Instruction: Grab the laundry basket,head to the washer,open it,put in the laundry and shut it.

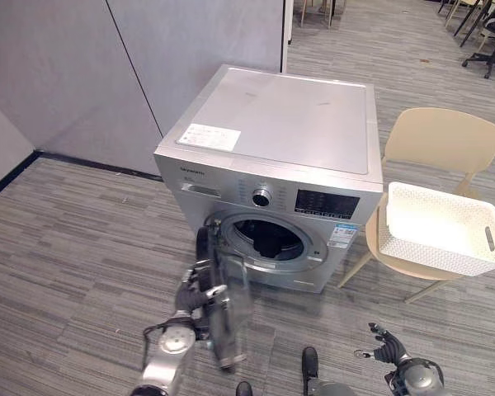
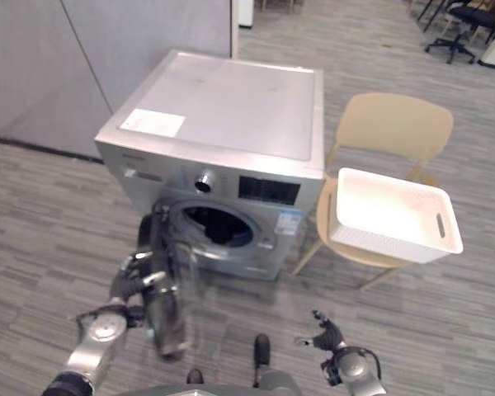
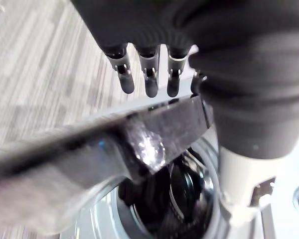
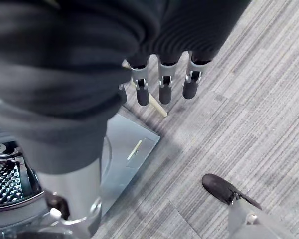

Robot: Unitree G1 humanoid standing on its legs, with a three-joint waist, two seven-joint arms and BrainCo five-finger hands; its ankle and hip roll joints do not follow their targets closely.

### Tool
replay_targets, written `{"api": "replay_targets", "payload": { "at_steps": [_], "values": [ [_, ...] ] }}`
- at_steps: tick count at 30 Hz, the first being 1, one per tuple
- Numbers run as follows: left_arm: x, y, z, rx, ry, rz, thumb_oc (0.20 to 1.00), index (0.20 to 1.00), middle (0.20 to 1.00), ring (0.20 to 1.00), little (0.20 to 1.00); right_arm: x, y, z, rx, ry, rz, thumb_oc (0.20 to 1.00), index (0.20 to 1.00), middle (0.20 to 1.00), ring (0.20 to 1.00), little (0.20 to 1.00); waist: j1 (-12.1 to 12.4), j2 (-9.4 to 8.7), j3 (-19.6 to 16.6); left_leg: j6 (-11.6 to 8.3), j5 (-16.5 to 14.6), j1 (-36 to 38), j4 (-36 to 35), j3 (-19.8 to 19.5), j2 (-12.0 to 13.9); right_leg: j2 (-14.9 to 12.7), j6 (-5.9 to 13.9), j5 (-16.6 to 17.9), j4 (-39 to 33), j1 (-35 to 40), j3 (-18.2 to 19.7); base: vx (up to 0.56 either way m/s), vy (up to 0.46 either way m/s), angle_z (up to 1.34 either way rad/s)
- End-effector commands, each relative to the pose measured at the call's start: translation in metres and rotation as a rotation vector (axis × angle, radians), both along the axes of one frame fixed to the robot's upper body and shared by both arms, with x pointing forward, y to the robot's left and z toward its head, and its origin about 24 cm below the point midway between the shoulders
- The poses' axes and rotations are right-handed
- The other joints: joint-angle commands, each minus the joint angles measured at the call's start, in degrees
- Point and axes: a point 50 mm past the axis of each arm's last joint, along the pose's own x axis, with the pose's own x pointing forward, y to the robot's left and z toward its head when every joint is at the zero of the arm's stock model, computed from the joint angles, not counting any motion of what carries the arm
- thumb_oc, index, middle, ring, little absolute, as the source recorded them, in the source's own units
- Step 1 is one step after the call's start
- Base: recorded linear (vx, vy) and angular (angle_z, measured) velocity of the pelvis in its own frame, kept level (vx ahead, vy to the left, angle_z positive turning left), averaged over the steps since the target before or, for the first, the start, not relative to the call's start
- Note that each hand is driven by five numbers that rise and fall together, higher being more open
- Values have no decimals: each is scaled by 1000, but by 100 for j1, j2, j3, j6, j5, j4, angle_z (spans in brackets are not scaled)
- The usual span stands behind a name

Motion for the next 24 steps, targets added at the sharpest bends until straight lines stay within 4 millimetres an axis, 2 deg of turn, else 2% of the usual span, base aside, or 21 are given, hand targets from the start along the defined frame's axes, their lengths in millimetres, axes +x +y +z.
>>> {"api": "replay_targets", "payload": {
  "at_steps": [1, 2, 3, 6, 7, 8, 9, 10, 11, 12, 14, 17, 19, 20, 21, 22, 23, 24],
  "values": [
    [30, -35, 21, -49, -111, -188, 1000, 1000, 1000, 1000, 1000, 17, 1, 9, -35, -60, 38, 1000, 1000, 1000, 1000, 1000, -245, -36, 28, -98, 6, -257, -4, -158, -128, 80, 465, -837, 2, 638, 88, -33, -33, -8],
    [43, -46, 31, -7, -152, -240, 1000, 1000, 1000, 1000, 1000, 17, 3, 9, -35, -63, 50, 1000, 1000, 1000, 1000, 1000, -328, -43, 45, -98, 4, -277, -4, -98, -110, 94, 469, -806, 2, 567, 134, -24, -24, -14],
    [44, -46, 31, -7, -153, -241, 1000, 1000, 1000, 1000, 1000, 17, 3, 9, -35, -63, 50, 1000, 1000, 1000, 1000, 1000, -321, -42, 48, -98, 3, -277, -4, -93, -109, 95, 469, -805, 2, 566, 138, -36, -31, -14],
    [70, -55, 46, 128, -216, -295, 1000, 1000, 1000, 1000, 1000, 16, 4, 9, -40, -58, 72, 1000, 1000, 1000, 1000, 1000, -472, -67, 74, -106, -6, -350, -4, 70, -74, 126, 494, -742, 2, 408, 269, -40, -22, -22],
    [70, -55, 46, 128, -216, -295, 1000, 1000, 1000, 1000, 1000, 16, 4, 9, -40, -58, 72, 1000, 1000, 1000, 1000, 1000, -470, -67, 74, -106, -6, -350, -4, 72, -73, 126, 494, -742, 2, 408, 270, -189, -41, -72],
    [107, -39, 61, 298, -231, -232, 1000, 1000, 1000, 1000, 1000, 26, 4, 14, -55, -79, 105, 1000, 1000, 1000, 1000, 1000, -647, -123, 172, -119, 63, -605, -4, 253, -12, 167, 523, -615, 27, 40, 448, -223, -56, -62],
    [120, -27, 67, 352, -219, -184, 1000, 1000, 1000, 1000, 1000, 30, 3, 16, -59, -92, 118, 1000, 1000, 1000, 1000, 1000, -714, -149, 206, -126, 98, -707, -4, 293, 9, 188, 528, -573, 35, -78, 499, -295, -80, -63],
    [140, -3, 86, 443, -224, -113, 1000, 1000, 1000, 1000, 1000, 36, 1, 21, -67, -113, 129, 1000, 1000, 1000, 1000, 1000, -784, -163, 238, -143, 166, -898, -4, 348, 35, 215, 527, -504, 49, -276, 536, -163, -63, -31],
    [147, 6, 97, 485, -240, -92, 1000, 1000, 1000, 1000, 1000, 40, -1, 23, -70, -126, 130, 1000, 1000, 1000, 1000, 1000, -799, -154, 262, -153, 205, -991, -4, 351, 42, 220, 525, -473, 58, -363, 523, -108, -40, -56],
    [148, 6, 98, 485, -241, -92, 1000, 1000, 1000, 1000, 1000, 40, -1, 24, -70, -127, 129, 1000, 1000, 1000, 1000, 1000, -801, -154, 259, -153, 208, -1001, -4, 349, 41, 219, 525, -472, 59, -373, 520, -61, -29, -64],
    [154, 13, 114, 523, -292, -82, 1000, 1000, 1000, 1000, 1000, 43, -2, 26, -65, -144, 120, 1000, 1000, 1000, 1000, 1000, -791, -138, 305, -167, 274, -1110, -4, 327, 40, 216, 529, -446, 64, -460, 462, -42, -48, -28],
    [143, 4, 111, 483, -349, -121, 1000, 1000, 1000, 1000, 1000, 36, -7, 23, -58, -131, 78, 1000, 1000, 1000, 1000, 1000, -717, -100, 345, -179, 318, -1102, -4, 282, 25, 178, 520, -479, 61, -405, 346, 3, -41, 6],
    [120, -9, 97, 420, -376, -200, 1000, 1000, 1000, 1000, 1000, 28, -12, 18, -57, -108, 39, 1000, 1000, 1000, 1000, 1000, -614, -56, 320, -177, 285, -1005, -4, 216, 3, 154, 493, -550, 50, -262, 280, 36, -31, 19],
    [119, -9, 97, 420, -374, -199, 1000, 1000, 1000, 1000, 1000, 27, -12, 18, -57, -107, 40, 1000, 1000, 1000, 1000, 1000, -620, -55, 316, -178, 283, -1001, -4, 213, 3, 154, 493, -551, 49, -255, 277, 30, -10, 11],
    [109, -11, 90, 399, -371, -219, 1000, 1000, 1000, 1000, 1000, 25, -14, 17, -60, -103, 28, 1000, 1000, 1000, 1000, 1000, -593, -37, 300, -176, 275, -962, -4, 191, -2, 150, 486, -573, 46, -201, 258, 59, -8, 22],
    [84, -12, 72, 328, -335, -241, 1000, 1000, 1000, 1000, 1000, 23, -14, 16, -56, -95, 11, 1000, 1000, 1000, 1000, 1000, -509, 7, 231, -174, 253, -860, -4, 143, -15, 149, 464, -628, 34, -64, 213, 85, -15, 25],
    [73, -10, 63, 288, -305, -236, 1000, 1000, 1000, 1000, 1000, 21, -14, 14, -54, -87, 3, 1000, 1000, 1000, 1000, 1000, -476, 21, 190, -173, 239, -807, -4, 114, -24, 160, 454, -655, 26, 6, 202, 72, -12, 20],
    [73, -10, 62, 288, -304, -236, 1000, 1000, 1000, 1000, 1000, 21, -14, 14, -54, -86, 4, 1000, 1000, 1000, 1000, 1000, -483, 21, 190, -173, 237, -800, -4, 111, -24, 160, 454, -657, 24, 16, 198, 53, -24, 2]
  ]
}}
